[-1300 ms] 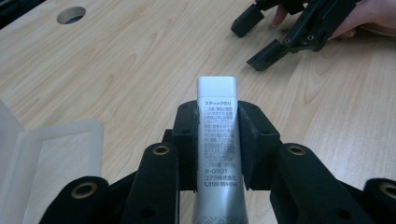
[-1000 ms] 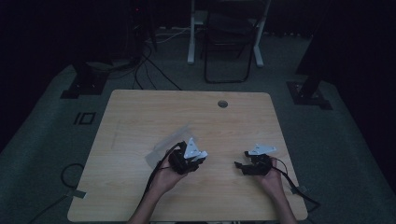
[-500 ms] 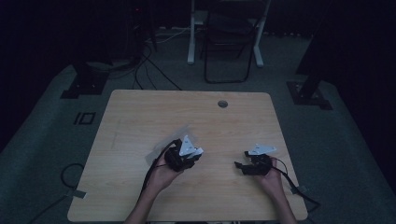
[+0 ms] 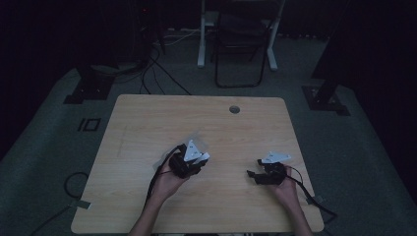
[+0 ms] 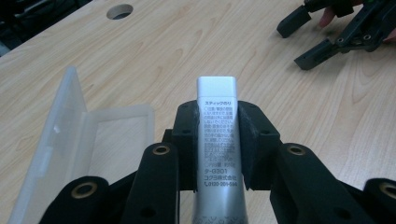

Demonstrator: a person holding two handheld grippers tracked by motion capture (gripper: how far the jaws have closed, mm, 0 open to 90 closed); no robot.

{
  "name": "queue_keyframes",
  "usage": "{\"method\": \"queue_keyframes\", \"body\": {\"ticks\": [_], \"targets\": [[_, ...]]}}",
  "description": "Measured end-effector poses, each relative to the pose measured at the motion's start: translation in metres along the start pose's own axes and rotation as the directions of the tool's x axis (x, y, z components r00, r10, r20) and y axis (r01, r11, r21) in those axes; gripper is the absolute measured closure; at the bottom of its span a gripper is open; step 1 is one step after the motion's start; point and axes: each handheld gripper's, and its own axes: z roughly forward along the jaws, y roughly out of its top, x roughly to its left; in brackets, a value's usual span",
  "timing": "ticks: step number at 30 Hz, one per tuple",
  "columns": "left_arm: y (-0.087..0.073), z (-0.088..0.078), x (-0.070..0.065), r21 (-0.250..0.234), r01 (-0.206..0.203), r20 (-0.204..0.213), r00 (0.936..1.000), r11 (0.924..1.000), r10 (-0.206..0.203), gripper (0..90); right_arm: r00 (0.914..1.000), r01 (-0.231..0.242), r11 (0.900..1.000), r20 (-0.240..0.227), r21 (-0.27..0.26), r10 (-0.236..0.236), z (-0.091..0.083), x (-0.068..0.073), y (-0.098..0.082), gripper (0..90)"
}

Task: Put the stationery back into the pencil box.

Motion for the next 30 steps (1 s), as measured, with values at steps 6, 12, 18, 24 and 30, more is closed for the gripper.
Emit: {"method": "queue_keyframes", "body": {"ticks": [6, 12, 18, 24, 30], "targets": [[-0.002, -0.001, 0.005, -0.003, 0.014, -0.008, 0.9999, 0.9999, -0.014, 71.1, 1.0, -0.001, 1.0, 0.0, 0.0, 0.001, 0.0, 0.0, 0.0, 30.5], [-0.004, 0.0, 0.01, 0.0, 0.015, -0.017, 0.9997, 0.9999, -0.015, 71.1, 1.0, -0.001, 1.0, 0.0, 0.0, 0.001, 0.0, 0.0, 0.0, 30.5], [-0.005, 0.001, 0.013, 0.013, 0.006, -0.036, 0.9993, 0.9999, -0.005, 71.1, 1.0, -0.001, 1.0, 0.0, 0.0, 0.001, 0.0, 0.0, 0.0, 30.5], [-0.006, 0.001, 0.017, 0.019, 0.006, -0.044, 0.999, 0.9998, -0.005, 71.1, 1.0, -0.002, 1.0, 0.0, 0.0, 0.002, 0.0, 0.0, 0.0, 30.4], [-0.007, 0.002, 0.022, 0.017, 0.002, -0.068, 0.9977, 0.9998, -0.001, 71.1, 1.0, -0.002, 1.0, -0.001, 0.0, 0.002, 0.0, 0.0, 0.0, 30.3]]}}
